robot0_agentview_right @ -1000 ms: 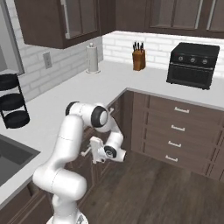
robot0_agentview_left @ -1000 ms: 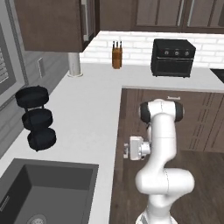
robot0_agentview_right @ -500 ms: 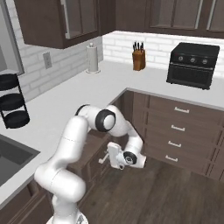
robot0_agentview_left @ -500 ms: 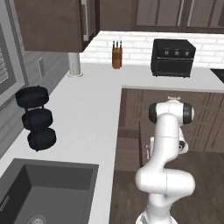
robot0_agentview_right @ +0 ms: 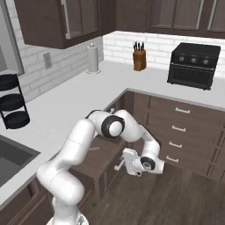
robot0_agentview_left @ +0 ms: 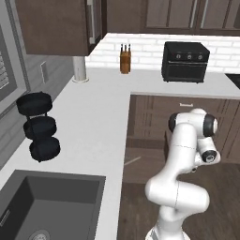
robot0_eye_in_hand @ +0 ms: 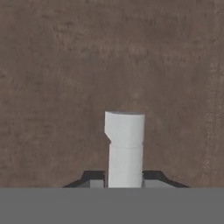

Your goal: Take a straw from the drawer in front and place it inside the glass cup on the dining counter.

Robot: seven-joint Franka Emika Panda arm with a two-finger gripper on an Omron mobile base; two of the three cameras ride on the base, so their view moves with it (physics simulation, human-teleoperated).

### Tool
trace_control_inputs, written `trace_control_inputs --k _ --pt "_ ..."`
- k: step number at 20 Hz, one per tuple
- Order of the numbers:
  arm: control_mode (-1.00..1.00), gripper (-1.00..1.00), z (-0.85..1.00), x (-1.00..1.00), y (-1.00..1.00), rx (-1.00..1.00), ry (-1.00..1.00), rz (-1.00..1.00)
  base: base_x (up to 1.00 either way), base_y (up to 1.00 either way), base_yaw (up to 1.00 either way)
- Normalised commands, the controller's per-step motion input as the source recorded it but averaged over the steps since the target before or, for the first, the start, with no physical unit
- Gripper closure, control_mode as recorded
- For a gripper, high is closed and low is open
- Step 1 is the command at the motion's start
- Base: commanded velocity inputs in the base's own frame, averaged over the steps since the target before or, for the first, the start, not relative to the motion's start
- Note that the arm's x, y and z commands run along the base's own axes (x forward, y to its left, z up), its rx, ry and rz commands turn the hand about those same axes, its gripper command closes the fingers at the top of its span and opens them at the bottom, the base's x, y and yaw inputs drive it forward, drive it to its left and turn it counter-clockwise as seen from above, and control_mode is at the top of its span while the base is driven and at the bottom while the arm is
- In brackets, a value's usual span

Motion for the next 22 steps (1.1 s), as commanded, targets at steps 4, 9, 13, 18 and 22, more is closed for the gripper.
trace_control_inputs --k 4,9,13,18,22 --pt "-1.00 -1.00 0.00 -0.10 -0.12 -0.19 0.09 -0.01 0.00 0.00 0.00" --pt "-1.00 -1.00 0.69 -0.60 -0.49 -0.12 0.00 -0.04 0.00 0.00 0.00" --pt "-1.00 -1.00 1.00 -0.48 0.03 -0.05 -0.02 -0.02 0.00 0.00 0.00" --pt "-1.00 -1.00 1.00 -0.18 0.75 -0.13 -0.01 -0.02 0.00 0.00 0.00" --pt "-1.00 -1.00 1.00 0.00 1.00 -0.29 0.00 0.00 0.00 0.00 0.00"
